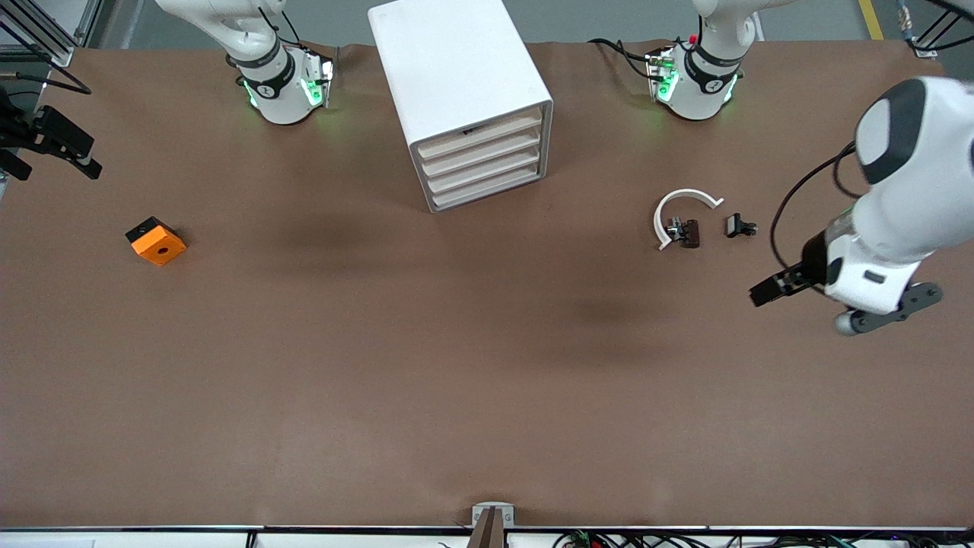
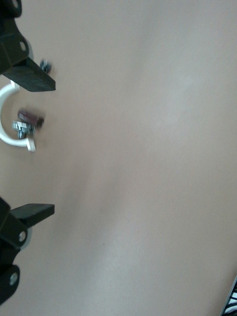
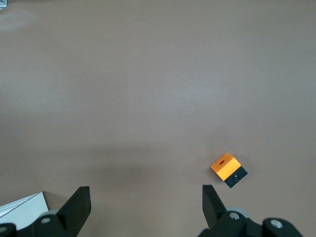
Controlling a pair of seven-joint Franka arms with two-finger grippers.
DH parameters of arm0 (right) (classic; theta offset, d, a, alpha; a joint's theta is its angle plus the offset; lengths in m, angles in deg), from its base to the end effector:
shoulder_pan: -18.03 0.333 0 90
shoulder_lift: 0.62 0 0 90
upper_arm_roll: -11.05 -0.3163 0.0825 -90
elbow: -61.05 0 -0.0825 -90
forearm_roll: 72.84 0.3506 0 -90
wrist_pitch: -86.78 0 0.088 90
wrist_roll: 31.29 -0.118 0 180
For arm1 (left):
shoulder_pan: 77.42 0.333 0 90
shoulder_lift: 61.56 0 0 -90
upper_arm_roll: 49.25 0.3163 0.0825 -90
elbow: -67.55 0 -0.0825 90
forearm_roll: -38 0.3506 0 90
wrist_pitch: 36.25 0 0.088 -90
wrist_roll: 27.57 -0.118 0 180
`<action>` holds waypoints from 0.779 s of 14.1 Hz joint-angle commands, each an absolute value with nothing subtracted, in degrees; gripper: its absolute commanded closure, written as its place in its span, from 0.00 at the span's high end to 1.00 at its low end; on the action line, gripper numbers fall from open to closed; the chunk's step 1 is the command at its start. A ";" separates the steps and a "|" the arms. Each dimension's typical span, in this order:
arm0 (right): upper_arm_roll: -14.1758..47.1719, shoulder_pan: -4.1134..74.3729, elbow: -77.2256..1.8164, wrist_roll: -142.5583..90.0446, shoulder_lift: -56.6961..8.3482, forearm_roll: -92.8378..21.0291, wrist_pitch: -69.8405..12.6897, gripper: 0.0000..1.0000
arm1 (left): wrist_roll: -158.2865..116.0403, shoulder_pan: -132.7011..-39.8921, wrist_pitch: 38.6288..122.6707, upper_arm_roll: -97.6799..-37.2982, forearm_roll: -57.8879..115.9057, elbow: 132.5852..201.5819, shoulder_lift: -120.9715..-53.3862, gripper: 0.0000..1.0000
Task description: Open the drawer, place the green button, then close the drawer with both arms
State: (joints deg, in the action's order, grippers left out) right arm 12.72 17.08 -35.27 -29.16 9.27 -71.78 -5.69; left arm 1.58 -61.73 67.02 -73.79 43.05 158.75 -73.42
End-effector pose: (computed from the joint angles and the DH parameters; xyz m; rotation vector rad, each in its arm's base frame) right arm 0.4712 -0.0209 0.6548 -3.1180 0.0128 -0.1658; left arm 0.5883 -0.0622 0.5188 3.0884 0.5366 0.0339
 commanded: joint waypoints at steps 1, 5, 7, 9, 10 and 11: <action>11.75 15.83 -33.52 -28.65 8.61 -72.31 -4.10 1.00 | -3.04 -59.76 63.08 -74.39 43.63 159.48 -68.25 1.00; 11.75 15.83 -33.52 -28.56 8.61 -72.31 -4.01 1.00 | -10.94 -59.75 59.73 -72.38 42.92 160.79 -62.98 1.00; 11.75 15.75 -33.52 -28.56 8.61 -72.31 -4.01 1.00 | -16.56 -64.73 57.27 -65.99 41.00 161.06 -61.21 1.00; 11.75 15.75 -33.43 -28.56 8.61 -72.40 -4.01 1.00 | -18.34 -71.33 55.96 -57.98 40.38 161.15 -59.72 1.00; 11.84 15.75 -33.43 -28.56 8.61 -72.40 -4.01 1.00 | -18.52 -73.45 55.08 -55.78 40.29 161.15 -59.10 1.00; 11.75 15.75 -33.43 -28.56 8.61 -72.40 -4.01 1.00 | -18.70 -73.55 54.63 -55.58 40.11 161.24 -58.40 1.00</action>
State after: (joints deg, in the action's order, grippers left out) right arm 12.70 17.04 -34.81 -29.16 9.22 -71.79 -4.92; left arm -17.53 -71.11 55.68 -58.04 41.02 159.57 -61.17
